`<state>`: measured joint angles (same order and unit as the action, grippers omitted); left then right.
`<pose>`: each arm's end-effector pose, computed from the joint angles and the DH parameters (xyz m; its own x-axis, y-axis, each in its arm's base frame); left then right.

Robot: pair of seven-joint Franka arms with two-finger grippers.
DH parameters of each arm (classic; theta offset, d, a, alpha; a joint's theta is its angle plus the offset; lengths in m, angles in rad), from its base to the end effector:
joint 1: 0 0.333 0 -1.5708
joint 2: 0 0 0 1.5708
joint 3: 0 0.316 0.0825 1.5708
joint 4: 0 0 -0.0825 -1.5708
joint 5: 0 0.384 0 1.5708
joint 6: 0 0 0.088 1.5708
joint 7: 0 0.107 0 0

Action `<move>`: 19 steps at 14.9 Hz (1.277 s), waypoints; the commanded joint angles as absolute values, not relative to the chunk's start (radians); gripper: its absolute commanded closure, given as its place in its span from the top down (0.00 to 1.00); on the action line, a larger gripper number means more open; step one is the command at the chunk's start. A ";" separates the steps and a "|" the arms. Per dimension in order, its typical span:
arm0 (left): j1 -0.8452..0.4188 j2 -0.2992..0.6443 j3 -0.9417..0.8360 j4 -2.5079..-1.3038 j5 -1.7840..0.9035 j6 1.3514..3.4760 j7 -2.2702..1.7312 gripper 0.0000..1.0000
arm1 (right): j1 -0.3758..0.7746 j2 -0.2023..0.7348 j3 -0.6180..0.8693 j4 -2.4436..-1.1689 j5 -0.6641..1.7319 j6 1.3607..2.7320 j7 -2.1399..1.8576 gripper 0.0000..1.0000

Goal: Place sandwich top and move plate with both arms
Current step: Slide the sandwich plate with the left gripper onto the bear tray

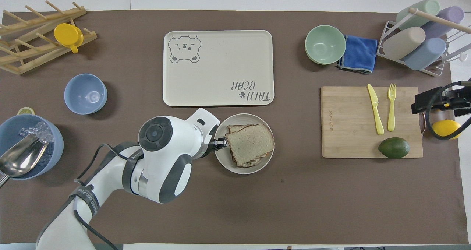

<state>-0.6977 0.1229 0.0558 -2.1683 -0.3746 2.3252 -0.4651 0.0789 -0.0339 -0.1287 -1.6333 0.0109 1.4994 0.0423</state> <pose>0.4413 -0.3383 0.3422 0.9909 0.0607 -0.1203 0.0884 -0.9667 0.2402 0.5342 -0.0265 0.6077 0.9908 -0.0904 -0.1007 -0.0920 -0.9957 -0.0110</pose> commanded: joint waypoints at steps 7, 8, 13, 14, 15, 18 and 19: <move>-0.408 0.225 0.061 -1.700 -0.379 1.968 -0.454 0.00 | 0.063 -0.048 -0.118 -1.649 0.023 1.500 0.014 1.00; -0.397 0.286 0.061 -1.640 -0.379 1.970 -0.453 0.00 | 0.063 -0.048 -0.118 -1.649 0.023 1.500 0.014 1.00; -0.374 0.567 0.066 -1.375 -0.370 1.985 -0.449 0.00 | 0.063 -0.048 -0.118 -1.649 0.023 1.500 0.014 1.00; -0.376 0.593 0.063 -1.371 -0.367 2.027 -0.421 0.00 | 0.063 -0.048 -0.118 -1.649 0.023 1.502 0.014 1.00; -0.379 0.604 0.063 -1.377 -0.367 2.061 -0.407 0.00 | 0.063 -0.048 -0.118 -1.649 0.023 1.500 0.014 1.00; -0.409 0.601 0.063 -1.455 -0.368 2.155 -0.335 0.00 | 0.063 -0.048 -0.118 -1.649 0.023 1.500 0.014 1.00; -0.428 0.592 0.063 -1.503 -0.368 2.204 -0.328 0.00 | 0.063 -0.048 -0.118 -1.649 0.023 1.500 0.014 1.00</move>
<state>-0.3922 0.6198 0.0596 -1.4339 -0.3713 2.1271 -0.3647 0.0789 -0.0339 -0.1285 -1.6333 0.0116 1.4994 0.0423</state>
